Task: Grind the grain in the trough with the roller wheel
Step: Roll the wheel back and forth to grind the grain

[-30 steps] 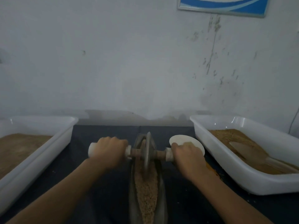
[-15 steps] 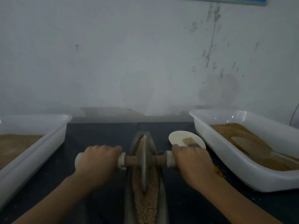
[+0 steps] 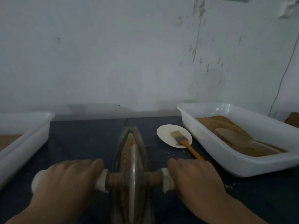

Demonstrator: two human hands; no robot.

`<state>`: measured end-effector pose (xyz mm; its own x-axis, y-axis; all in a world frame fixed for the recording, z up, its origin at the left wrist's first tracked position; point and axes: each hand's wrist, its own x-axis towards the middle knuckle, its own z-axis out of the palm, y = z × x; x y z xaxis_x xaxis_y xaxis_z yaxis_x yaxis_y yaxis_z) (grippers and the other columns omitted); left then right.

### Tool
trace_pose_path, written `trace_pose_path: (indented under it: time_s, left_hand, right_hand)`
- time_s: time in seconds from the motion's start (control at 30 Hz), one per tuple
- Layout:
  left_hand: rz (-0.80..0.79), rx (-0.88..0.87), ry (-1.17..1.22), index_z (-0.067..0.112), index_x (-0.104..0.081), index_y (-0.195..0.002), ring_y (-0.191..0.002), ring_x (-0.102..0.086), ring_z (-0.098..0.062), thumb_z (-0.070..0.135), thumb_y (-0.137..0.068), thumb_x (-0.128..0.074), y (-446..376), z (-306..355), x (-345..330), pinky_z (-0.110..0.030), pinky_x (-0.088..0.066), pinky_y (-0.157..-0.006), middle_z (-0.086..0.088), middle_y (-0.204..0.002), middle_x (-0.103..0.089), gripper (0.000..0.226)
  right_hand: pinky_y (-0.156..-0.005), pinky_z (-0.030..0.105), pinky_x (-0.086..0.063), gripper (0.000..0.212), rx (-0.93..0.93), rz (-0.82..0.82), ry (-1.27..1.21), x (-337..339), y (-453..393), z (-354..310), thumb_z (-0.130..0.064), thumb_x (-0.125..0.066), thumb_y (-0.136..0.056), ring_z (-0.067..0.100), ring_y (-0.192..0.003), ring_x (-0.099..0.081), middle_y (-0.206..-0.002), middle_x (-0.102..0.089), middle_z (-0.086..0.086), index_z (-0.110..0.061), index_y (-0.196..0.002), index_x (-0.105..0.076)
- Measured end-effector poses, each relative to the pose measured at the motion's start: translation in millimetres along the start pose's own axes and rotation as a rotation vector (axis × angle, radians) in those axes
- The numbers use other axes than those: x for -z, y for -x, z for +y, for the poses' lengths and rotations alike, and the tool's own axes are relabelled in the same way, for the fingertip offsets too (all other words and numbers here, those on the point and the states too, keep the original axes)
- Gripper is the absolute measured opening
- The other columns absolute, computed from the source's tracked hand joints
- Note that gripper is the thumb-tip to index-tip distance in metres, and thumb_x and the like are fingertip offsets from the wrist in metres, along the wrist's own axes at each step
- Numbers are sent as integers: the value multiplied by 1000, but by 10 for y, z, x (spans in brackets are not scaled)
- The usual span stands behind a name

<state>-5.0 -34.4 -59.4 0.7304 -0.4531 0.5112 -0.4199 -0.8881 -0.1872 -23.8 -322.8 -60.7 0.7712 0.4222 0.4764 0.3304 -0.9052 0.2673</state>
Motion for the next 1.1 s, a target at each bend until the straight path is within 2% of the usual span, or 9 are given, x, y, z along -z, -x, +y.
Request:
trace_pose_path:
  time_s: [0.1, 0.17, 0.23, 0.37, 0.6, 0.7, 0.87, 1.0, 1.1]
  left_hand:
    - [-44, -4, -44, 29, -48, -61, -39, -53, -19, 36, -29, -85, 5, -7, -28, -24, -32, -42, 9, -51, -50, 49]
    - [-137, 38, -137, 35, -37, -68, -45, -50, -13, 39, -46, -83, -189, -47, -137, -25, -27, -47, 12, -56, -46, 51]
    - [-129, 130, -181, 36, -33, -75, -57, -44, -9, 42, -73, -67, -451, -153, -353, -28, -31, -55, 14, -65, -42, 34]
    - [-114, 242, -97, 33, -37, -77, -61, -45, -15, 37, -84, -56, -888, -343, -618, -30, -33, -58, 11, -67, -45, 21]
    - [-52, 223, -108, 32, -33, -73, -54, -41, -12, 36, -74, -70, -429, -148, -429, -26, -27, -51, 12, -63, -41, 37]
    - [33, 88, -26, 28, -34, -63, -37, -44, -17, 26, -42, -86, 4, 6, -129, -21, -23, -45, 10, -50, -43, 56]
    - [18, 48, -46, 25, -40, -58, -35, -43, -19, 22, -31, -87, 155, 60, 35, -20, -11, -48, 8, -48, -43, 55]
    - [-43, 115, -98, 28, -36, -60, -39, -26, -8, 27, -46, -86, -105, -32, -252, -17, -7, -46, 12, -48, -41, 52]
    - [-30, 149, -167, 32, -33, -70, -47, -30, -8, 41, -70, -72, -321, -211, -525, -24, -15, -45, 14, -57, -37, 40]
  right_hand:
    - [-28, 26, -26, 59, -14, 6, -15, -83, -8, 16, -21, -89, -23, 11, -30, -39, -41, -41, -5, -25, -59, -42]
    - [-28, 25, -25, 59, -52, 3, 0, -198, -172, 36, -19, -90, -27, 12, -31, -41, -42, -44, -6, -24, -60, -41]
    - [-37, 24, -28, 45, -75, -1, 53, -345, -431, 93, -20, -88, -42, 18, -41, -51, -51, -54, -1, -20, -68, -50]
    - [-53, 31, -36, 28, -104, -14, 136, -570, -1028, 246, -23, -68, -79, 24, -71, -63, -85, -66, 3, -18, -99, -50]
    - [-59, 33, -48, 24, -65, -57, 81, -357, -708, 114, -21, -69, -78, 21, -71, -61, -82, -63, 0, -20, -95, -53]
    - [-44, 25, -31, 31, -4, 115, 53, -54, -260, -11, -5, -76, -52, 20, -47, -50, -56, -54, 1, -18, -68, -53]
    - [-42, 23, -22, 35, 7, 176, 17, 104, -38, -68, 3, -72, -40, 19, -38, -42, -47, -46, 2, -16, -58, -49]
    - [-44, 25, -34, 33, -45, -1, 96, -131, -365, -23, -13, -83, -53, 21, -49, -55, -59, -57, 1, -18, -72, -56]
    - [-55, 33, -43, 24, -35, -58, 131, -371, -741, 90, -21, -68, -77, 24, -69, -62, -79, -63, -1, -20, -93, -50]
